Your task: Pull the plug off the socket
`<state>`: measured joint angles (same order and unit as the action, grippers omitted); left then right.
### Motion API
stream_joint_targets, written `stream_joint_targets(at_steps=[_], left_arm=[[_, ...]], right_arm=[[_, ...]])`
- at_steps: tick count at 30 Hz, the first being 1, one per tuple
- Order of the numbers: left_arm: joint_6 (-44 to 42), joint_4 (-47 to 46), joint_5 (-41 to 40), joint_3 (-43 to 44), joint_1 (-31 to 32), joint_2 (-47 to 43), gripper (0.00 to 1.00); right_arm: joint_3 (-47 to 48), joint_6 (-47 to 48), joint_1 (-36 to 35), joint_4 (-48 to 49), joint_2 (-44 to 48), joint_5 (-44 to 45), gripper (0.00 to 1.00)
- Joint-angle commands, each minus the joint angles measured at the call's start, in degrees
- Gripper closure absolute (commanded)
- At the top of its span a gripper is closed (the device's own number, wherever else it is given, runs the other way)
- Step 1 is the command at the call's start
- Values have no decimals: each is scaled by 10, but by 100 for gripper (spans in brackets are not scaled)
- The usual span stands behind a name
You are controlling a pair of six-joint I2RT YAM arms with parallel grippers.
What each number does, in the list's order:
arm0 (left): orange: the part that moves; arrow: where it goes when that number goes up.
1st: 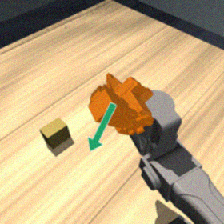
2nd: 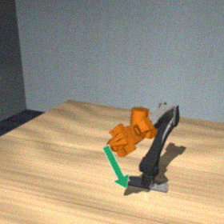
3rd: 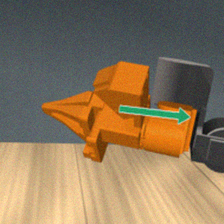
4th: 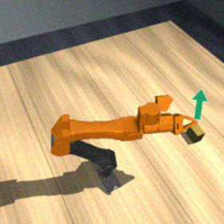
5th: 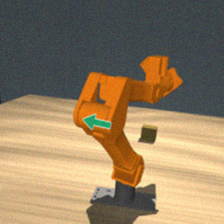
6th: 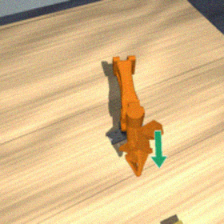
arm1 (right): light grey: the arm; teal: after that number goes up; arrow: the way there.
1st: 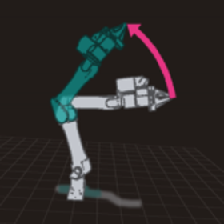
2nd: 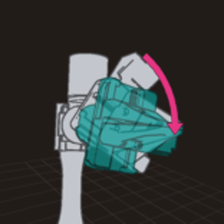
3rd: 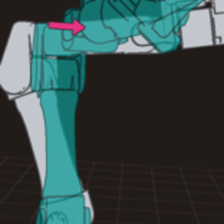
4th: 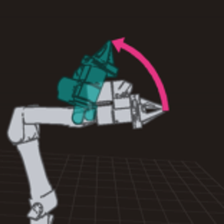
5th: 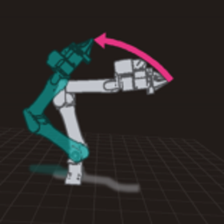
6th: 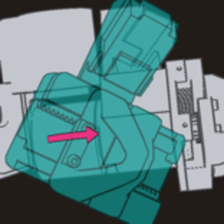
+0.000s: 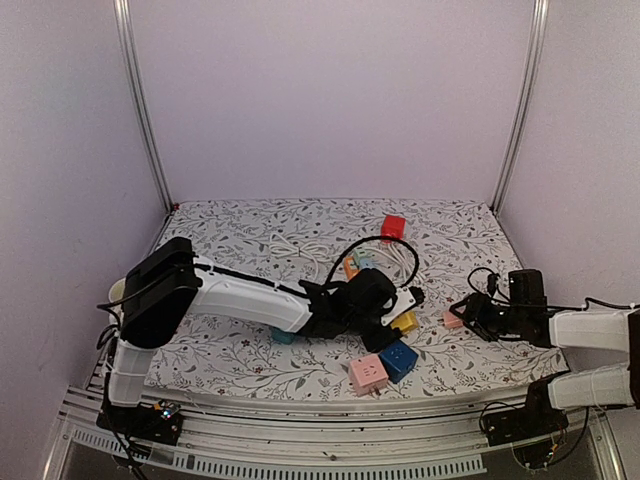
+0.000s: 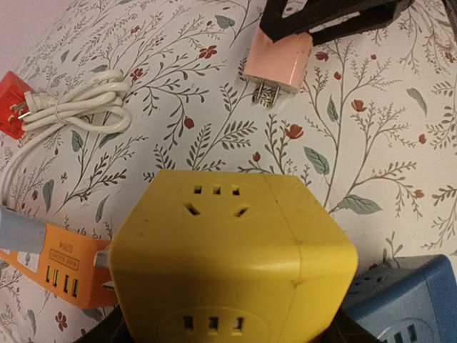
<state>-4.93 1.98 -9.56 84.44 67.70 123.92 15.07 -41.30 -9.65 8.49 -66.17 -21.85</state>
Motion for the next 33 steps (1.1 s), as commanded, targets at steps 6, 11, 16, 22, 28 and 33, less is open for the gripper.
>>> stream_joint_targets(at_steps=[6, 11, 16, 22, 28, 33], left_arm=[[-8, 84, 12, 116, -5, 66, 94], [-4, 82, 13, 116, -5, 65, 72], [-3, 78, 16, 114, -5, 62, 49], [-3, 69, 12, 106, -5, 55, 25], [0, 53, 9, 95, -5, 48, 3], [4, 32, 6, 77, -5, 29, 3]], right_arm=[[16, 30, 3, -81, 84, 46, 8], [21, 33, 3, -94, 107, 43, 6], [22, 33, 3, -98, 111, 41, 5], [22, 37, 4, -98, 112, 35, 1], [25, 43, 3, -101, 113, 30, 1], [28, 46, 3, -102, 112, 24, 1]])
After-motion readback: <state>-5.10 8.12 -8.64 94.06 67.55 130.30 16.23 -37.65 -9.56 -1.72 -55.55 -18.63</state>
